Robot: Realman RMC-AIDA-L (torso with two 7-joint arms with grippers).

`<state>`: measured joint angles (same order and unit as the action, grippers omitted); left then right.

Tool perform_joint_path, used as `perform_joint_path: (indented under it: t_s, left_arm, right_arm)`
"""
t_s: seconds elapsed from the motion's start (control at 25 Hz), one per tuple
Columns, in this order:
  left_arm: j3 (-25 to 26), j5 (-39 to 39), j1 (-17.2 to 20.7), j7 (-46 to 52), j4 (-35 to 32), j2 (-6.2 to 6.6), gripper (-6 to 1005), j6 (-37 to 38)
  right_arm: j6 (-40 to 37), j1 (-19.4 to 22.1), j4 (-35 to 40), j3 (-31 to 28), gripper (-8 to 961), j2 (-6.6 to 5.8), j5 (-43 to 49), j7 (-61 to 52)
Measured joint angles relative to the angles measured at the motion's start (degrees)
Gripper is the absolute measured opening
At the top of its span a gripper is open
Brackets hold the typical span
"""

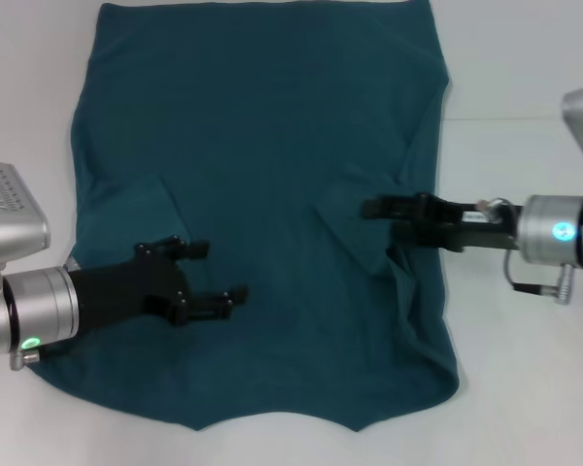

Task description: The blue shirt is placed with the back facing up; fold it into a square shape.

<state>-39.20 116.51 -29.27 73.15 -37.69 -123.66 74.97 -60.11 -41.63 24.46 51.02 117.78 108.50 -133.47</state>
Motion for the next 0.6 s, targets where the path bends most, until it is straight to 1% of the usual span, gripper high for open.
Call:
perform_joint_path:
  t_s: [0.12,0.28,0.4,0.52,0.6]
  left_arm:
    - [0.00,-0.02,0.02,0.12,-0.20,0.00,815,0.00]
    - [0.00,-0.02,0.01,0.15,-0.33,0.00,814,0.00]
    - [0.00,-0.02,0.00,0.15,-0.41,0.00,813,0.00]
    - [0.00,-0.02,-0.05,0.15,-0.47,0.00,812,-0.25]
    - [0.00,-0.02,-0.07,0.15,-0.46,0.00,811,-0.43]
  right_arm:
    - [0.08,0.94,-0.34,0.00,759,-0.94,0.02,-0.41]
    - [0.70,1.31,-0.62,-0.03,760,-1.32,0.15,-0.71]
    - [1.51,0.54,-0.94,0.09,743,-0.94,1.14,-0.92]
    - [3.29,-0.12,-0.96,0.11,718,-0.23,1.59,-1.11]
    - [4.25,-0.60,-1.06,0.23,638,0.35,1.87,-1.12]
